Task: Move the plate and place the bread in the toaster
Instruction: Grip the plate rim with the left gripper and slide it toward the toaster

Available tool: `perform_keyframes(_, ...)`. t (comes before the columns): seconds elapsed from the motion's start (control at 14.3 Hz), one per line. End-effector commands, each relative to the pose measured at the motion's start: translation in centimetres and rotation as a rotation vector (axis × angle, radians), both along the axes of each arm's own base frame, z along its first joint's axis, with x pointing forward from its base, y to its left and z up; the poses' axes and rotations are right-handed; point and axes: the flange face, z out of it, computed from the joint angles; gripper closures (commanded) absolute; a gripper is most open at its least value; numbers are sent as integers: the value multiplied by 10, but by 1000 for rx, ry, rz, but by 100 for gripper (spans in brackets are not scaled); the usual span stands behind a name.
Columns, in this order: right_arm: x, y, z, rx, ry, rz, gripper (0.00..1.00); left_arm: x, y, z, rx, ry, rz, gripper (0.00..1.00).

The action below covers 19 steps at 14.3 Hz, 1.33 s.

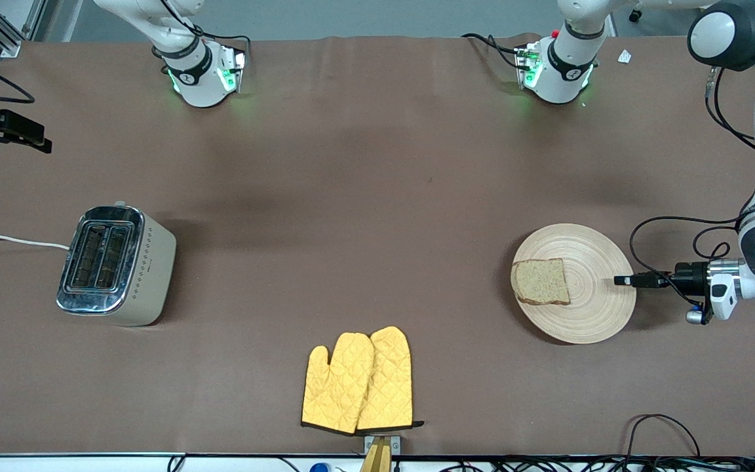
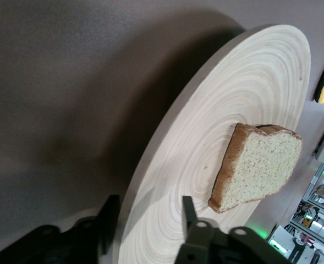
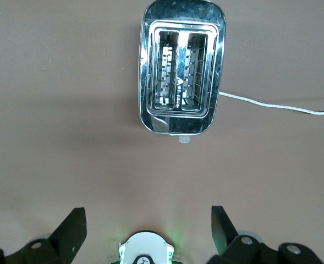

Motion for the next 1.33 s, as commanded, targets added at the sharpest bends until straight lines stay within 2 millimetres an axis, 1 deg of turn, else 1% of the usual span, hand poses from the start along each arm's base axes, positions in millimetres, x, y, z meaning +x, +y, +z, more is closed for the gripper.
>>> perform_keyframes(0.0,-6,-7,6,10,-11,-19,0,4,2,-2,-24,-44,1,90)
perform_keyframes(0.07,-6,-6,7,9,-14,-17,0,5,2,-1,-23,-45,1,96)
perform_keyframes(0.14,-6,-5,6,9,-13,-16,0,4,3,-1,-21,-46,0,99)
perform_keyframes(0.35,-5,-6,4,11,-12,-17,0,5,2,0,-25,-43,2,100)
perform_keyframes(0.49,-3,-3,7,10,-25,-11,0,9,-6,10,-42,-49,6,100)
perform_keyframes(0.7,-3,-1,7,8,-27,-8,0,21,-39,25,-95,-45,14,100)
perform_keyframes(0.84,-3,-1,8,8,-30,-8,0,29,-68,37,-126,-49,-9,100)
perform_keyframes(1.05,-4,-2,7,8,-25,-10,0,40,-119,53,-174,-83,-64,100)
perform_keyframes(1.12,-4,-3,5,10,-19,-11,0,44,-140,56,-178,-94,-79,100)
perform_keyframes(1.19,-4,-4,5,11,-18,-14,0,46,-151,57,-176,-98,-87,100)
perform_keyframes(1.26,-5,-3,6,11,-18,-11,0,47,-172,61,-190,-106,-112,100)
